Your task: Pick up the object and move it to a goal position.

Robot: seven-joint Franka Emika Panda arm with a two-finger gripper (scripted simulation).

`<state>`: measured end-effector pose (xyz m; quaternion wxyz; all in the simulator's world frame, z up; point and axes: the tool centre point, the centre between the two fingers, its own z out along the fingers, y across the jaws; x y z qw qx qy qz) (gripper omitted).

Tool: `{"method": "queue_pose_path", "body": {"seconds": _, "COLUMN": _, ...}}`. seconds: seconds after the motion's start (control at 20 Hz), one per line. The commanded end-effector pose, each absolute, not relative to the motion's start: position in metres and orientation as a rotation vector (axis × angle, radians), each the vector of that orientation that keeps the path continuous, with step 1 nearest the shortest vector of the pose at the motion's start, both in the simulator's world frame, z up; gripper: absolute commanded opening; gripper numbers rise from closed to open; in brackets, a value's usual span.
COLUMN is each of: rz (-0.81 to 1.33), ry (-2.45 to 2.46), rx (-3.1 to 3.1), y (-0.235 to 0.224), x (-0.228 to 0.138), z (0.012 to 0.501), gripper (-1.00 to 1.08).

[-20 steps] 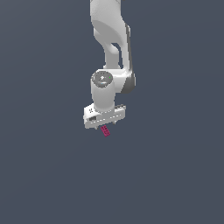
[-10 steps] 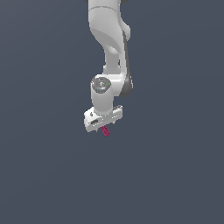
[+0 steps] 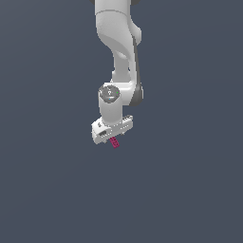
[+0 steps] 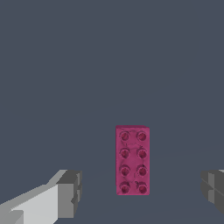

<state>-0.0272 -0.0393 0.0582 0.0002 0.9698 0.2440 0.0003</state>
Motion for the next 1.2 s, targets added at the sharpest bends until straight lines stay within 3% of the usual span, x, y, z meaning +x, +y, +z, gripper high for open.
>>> {"method": "queue_pose_path", "body": {"seconds": 0.0, "rz": 0.000, "ry": 0.768, "rx": 3.046, "y": -0.039, "x": -0.028, "z": 0.051, "gripper": 1.00}}
{"method": "queue_pose_path", "body": {"seconds": 0.6, "rz": 0.000, "ry": 0.773, "rx": 3.045, "y": -0.039, "x": -0.028, "z": 0.012, "gripper": 1.00}}
{"method": "queue_pose_path", "body": {"seconds": 0.65, "rz": 0.000, "ry": 0.773, "rx": 3.045, "y": -0.039, "x": -0.028, "z": 0.012, "gripper": -1.00}}
{"method": "queue_pose_path", "body": {"seconds": 1.15, "rz": 0.000, "ry": 0.773, "rx": 3.045, "y": -0.039, "x": -0.028, "z": 0.012, "gripper": -1.00}}
